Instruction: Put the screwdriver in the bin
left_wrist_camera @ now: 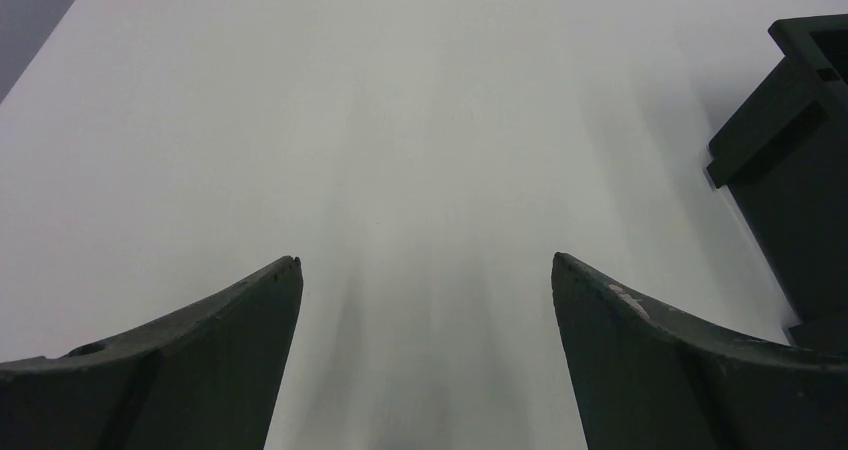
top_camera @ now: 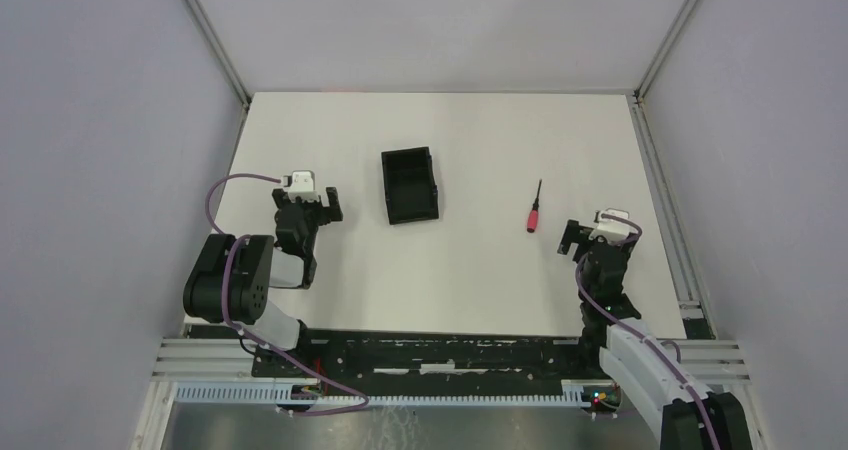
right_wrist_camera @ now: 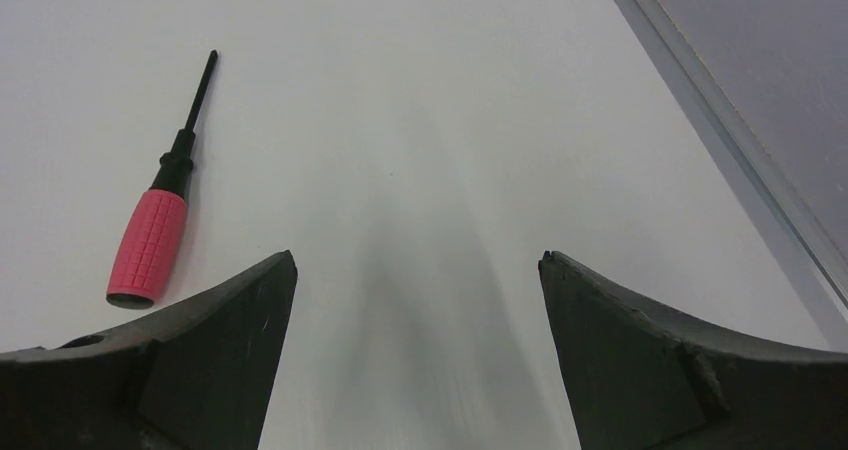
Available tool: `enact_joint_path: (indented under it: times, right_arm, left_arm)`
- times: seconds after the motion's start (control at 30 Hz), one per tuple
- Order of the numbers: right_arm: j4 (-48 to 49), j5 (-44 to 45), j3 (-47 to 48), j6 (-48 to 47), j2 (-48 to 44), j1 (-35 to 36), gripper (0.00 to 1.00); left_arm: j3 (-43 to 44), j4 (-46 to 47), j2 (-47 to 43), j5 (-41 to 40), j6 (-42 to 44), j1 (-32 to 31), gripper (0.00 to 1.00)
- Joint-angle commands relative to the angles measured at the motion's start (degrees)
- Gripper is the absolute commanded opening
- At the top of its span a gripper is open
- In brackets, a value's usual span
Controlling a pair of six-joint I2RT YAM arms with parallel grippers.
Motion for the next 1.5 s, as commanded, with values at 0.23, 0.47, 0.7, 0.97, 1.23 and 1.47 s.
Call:
enact_joint_path:
  times: [0.23, 0.47, 0.7, 0.97, 1.23, 1.47]
  right_arm:
    - [-18.48, -8.48, 22.99, 1.18, 1.32, -0.17, 0.98]
    - [-49.25, -14.71, 55.11, 3.47, 25.57, -0.24, 0.92]
    - [-52.54, -24.85, 61.63, 2.61, 45.12, -0.26, 0.98]
    - [-49.52, -26.9, 63.68, 3.68, 59.04, -0.11, 0.87]
    - [-50.38, -26.57, 63.59, 2.45, 66.31, -0.07, 0.19]
    - [-64.92, -21.3, 77.56, 0.23, 62.52, -0.21, 0.0]
  left_arm:
    - [-0.08, 0.93, -1.31, 0.28, -1.11, 0.29, 1.0]
    - [-0.09, 0.93, -1.34, 0.29, -1.11, 0.28, 1.0]
    - [-0.09, 0.93, -1.37, 0.29, -1.11, 0.28, 1.0]
    - [-0.09, 0.98, -1.33, 0.29, -1.11, 0.31, 1.0]
    - [-0.09, 0.95, -1.37, 0.24, -1.11, 0.28, 1.0]
    - [-0.13, 0.95, -1.28, 0.32, -1.11, 0.25, 1.0]
